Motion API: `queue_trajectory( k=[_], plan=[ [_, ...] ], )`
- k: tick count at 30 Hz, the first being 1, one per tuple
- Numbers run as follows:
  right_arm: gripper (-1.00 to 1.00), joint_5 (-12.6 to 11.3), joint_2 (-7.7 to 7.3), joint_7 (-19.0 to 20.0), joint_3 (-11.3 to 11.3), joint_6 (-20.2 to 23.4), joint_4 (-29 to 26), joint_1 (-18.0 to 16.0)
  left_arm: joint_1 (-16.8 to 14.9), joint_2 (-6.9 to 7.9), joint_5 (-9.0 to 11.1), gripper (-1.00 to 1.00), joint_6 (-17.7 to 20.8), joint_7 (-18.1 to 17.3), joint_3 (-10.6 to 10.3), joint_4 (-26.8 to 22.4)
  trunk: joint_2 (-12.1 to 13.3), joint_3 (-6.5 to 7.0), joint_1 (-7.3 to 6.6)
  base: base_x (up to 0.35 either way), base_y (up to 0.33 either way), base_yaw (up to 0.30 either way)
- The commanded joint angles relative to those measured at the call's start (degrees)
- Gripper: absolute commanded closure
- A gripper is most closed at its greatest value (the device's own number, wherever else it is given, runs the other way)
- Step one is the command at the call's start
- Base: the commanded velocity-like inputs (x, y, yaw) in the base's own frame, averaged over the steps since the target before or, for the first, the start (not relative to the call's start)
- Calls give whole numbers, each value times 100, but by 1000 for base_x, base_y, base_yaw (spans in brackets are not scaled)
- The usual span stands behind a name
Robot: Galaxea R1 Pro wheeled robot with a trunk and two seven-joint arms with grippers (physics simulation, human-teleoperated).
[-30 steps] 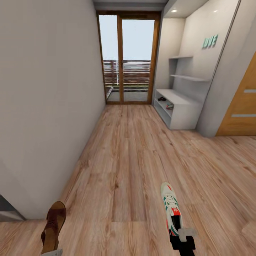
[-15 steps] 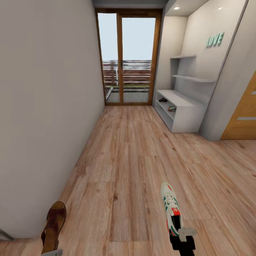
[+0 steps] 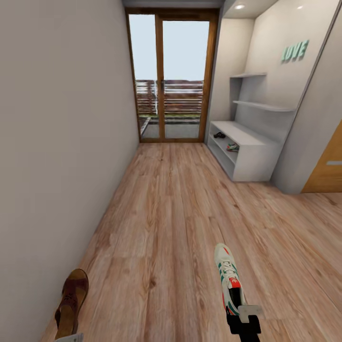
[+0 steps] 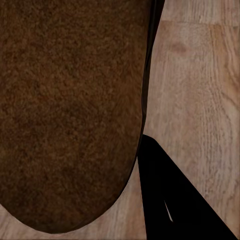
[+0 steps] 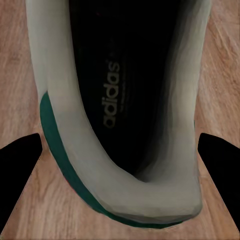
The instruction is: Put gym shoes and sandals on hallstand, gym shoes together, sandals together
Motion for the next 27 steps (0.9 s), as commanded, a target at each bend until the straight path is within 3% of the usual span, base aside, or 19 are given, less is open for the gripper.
queue_trajectory(
  k=[1, 27],
  plan=[
    [100, 20, 1, -54, 47, -1, 3, -4, -5, -1, -77, 100, -18, -18, 55, 3, -2, -5, 2, 338, 0, 0],
    [100, 20, -1, -54, 47, -1, 3, -5, -6, -1, -52, 100, -15, -17, 55, 3, -2, -5, 2, 338, 0, 0]
  ],
)
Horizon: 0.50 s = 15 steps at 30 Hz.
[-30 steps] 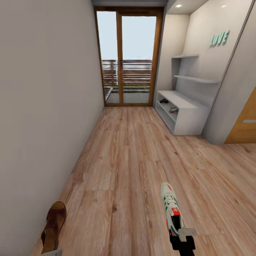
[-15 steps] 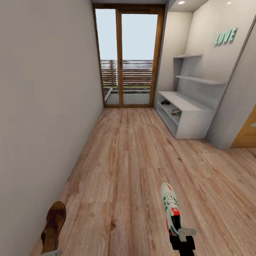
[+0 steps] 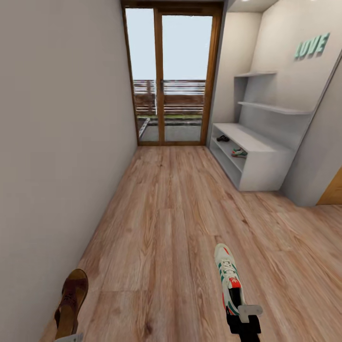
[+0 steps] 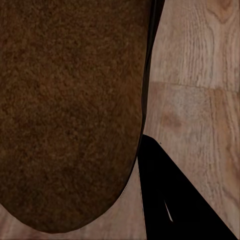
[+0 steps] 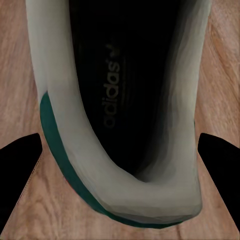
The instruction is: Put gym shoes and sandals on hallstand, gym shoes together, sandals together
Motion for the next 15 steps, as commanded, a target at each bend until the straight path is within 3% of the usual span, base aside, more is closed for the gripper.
queue_trajectory(
  k=[1, 15],
  plan=[
    [100, 20, -1, -54, 49, -1, 3, -5, -4, -1, -78, 100, -19, -17, 56, 3, -2, -5, 2, 338, 0, 0],
    [100, 26, -5, -46, 49, -1, -2, -2, -3, -1, -78, 100, -19, -18, 56, 3, -2, -5, 2, 338, 0, 0]
  ],
)
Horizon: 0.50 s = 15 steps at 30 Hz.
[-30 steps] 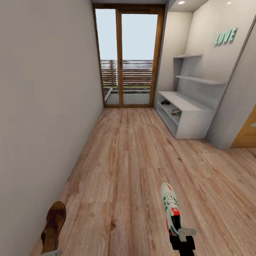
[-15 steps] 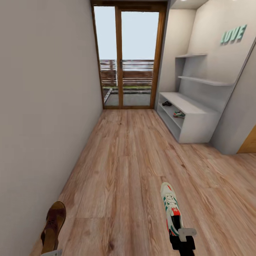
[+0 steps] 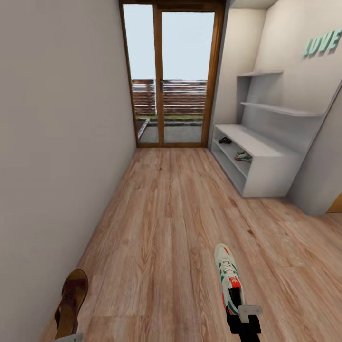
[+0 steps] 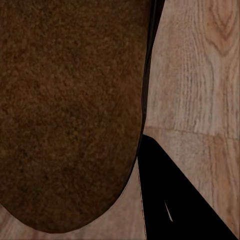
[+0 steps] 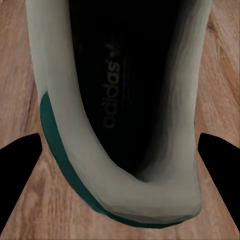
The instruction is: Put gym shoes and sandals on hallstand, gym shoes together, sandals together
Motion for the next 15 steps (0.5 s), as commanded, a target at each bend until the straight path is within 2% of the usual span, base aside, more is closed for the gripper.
queue_trajectory(
  k=[1, 15],
  plan=[
    [100, 22, 0, -53, 48, -1, 3, -4, -4, -1, -78, 100, -19, -17, 56, 3, -2, -5, 2, 338, 0, 0],
    [100, 31, -8, -53, 48, -1, 3, -4, -4, -1, -78, 100, -19, -17, 56, 3, -2, -5, 2, 338, 0, 0]
  ],
)
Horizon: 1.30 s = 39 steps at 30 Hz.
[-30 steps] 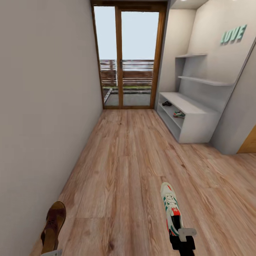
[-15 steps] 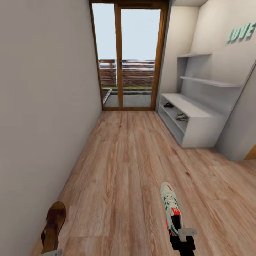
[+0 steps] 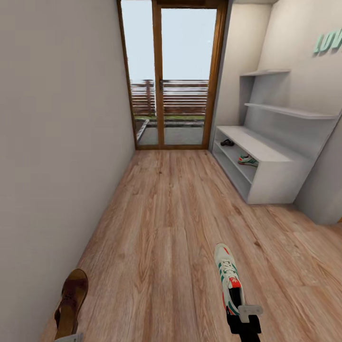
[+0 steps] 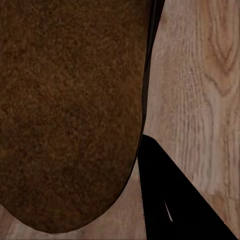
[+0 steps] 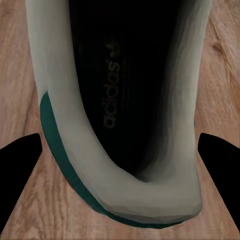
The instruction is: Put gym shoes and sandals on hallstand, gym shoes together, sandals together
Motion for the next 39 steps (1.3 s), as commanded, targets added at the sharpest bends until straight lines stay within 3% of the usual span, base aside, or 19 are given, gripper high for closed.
queue_trajectory(
  k=[1, 39],
  plan=[
    [100, 22, 0, -54, 48, -1, 5, -4, -5, -1, -78, 100, -19, -17, 56, 3, -2, -5, 2, 338, 0, 0],
    [100, 13, 8, -63, 48, -1, 8, -6, -5, -1, -78, 100, -19, -17, 56, 3, -2, -5, 2, 338, 0, 0]
  ],
)
